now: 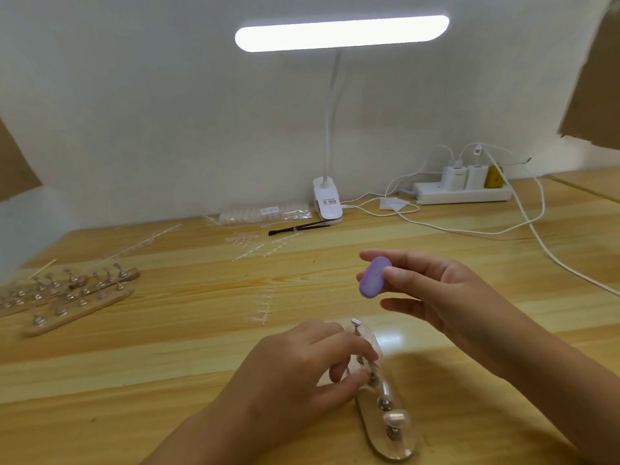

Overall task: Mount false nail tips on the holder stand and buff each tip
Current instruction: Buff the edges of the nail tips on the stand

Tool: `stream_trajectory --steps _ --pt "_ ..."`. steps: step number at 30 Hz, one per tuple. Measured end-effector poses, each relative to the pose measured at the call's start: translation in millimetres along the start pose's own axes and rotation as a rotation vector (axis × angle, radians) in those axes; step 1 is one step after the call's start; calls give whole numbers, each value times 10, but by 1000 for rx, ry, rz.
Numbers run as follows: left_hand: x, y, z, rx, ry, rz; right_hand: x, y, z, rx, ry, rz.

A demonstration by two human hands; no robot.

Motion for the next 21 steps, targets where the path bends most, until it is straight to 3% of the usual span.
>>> stream_trajectory --steps 14,17,21 --pt "-49 8 -31 17 50 -157 32 11 10 35 13 -3" --pt "-102 -13 -18 -156 405 -150 18 2 15 46 -20 -20" --pt "-104 -58 64 -513 1037 16 11 1 6 73 -68 -28"
Point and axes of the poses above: each hand's wrist, its own y-axis away from the middle knuckle, its own x-axis out of the palm, z = x × y, the point moved 2 cm from there along -y, towards the middle knuckle, and after that the axes turned 15 degrees about -x, right-handed, at the moved point
